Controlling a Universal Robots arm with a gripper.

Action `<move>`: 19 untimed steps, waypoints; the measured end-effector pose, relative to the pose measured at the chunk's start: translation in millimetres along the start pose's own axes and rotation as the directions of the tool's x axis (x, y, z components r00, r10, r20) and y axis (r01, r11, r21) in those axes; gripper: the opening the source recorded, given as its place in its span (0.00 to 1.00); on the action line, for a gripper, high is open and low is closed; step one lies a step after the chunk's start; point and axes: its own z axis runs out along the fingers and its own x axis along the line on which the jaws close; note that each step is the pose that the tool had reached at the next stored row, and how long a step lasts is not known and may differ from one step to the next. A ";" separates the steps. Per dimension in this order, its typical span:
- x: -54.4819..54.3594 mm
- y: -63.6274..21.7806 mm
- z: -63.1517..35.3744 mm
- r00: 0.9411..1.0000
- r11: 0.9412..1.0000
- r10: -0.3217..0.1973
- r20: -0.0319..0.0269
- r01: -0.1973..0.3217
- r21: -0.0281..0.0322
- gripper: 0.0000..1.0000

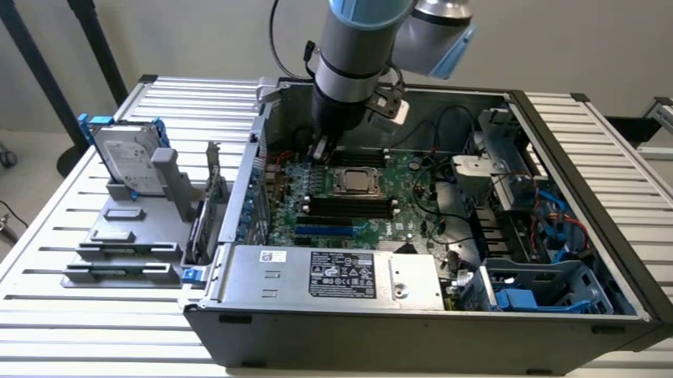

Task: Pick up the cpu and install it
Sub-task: 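Install the first cpu locking lever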

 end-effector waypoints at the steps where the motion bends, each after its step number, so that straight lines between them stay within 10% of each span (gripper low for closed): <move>1: 0.4 -0.3 -1.5 1.000 1.000 -0.009 0.005 0.009 0.000 0.11; 6: 2.2 -1.8 -6.8 0.998 0.999 -0.051 0.021 0.051 -0.001 0.11; 15: 7.6 -3.7 -7.0 0.992 0.993 -0.118 0.040 0.119 -0.026 0.11; 19: 9.7 -4.5 -6.4 0.990 0.991 -0.133 0.048 0.134 -0.026 0.11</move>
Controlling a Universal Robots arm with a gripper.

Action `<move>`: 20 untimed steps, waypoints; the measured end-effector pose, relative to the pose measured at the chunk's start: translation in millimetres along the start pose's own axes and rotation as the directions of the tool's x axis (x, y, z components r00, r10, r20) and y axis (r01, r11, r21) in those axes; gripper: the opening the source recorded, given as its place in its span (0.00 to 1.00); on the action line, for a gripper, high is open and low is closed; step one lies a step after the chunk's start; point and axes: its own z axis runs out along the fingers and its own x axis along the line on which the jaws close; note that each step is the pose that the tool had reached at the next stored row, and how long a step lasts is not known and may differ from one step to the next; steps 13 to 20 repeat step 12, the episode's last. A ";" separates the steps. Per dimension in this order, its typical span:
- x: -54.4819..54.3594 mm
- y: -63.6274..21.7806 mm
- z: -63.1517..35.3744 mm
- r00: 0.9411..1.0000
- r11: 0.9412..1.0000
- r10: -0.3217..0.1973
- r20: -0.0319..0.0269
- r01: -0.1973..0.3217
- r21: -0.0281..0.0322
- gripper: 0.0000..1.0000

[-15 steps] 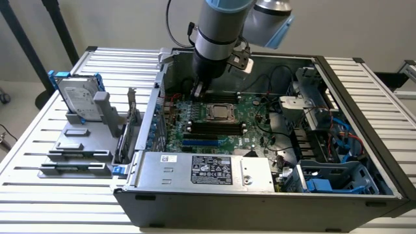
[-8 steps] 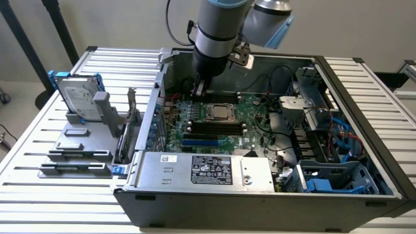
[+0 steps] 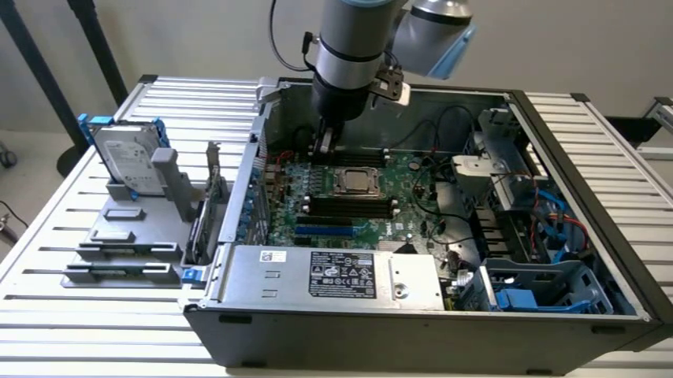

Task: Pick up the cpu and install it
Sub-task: 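Install the first cpu locking lever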

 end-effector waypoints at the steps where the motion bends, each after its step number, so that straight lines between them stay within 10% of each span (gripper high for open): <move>1: 0.0 0.0 0.0 1.000 1.000 0.000 0.000 0.000 0.000 0.11; 20: 0.0 0.0 0.0 1.000 1.000 0.000 0.000 0.000 0.000 0.11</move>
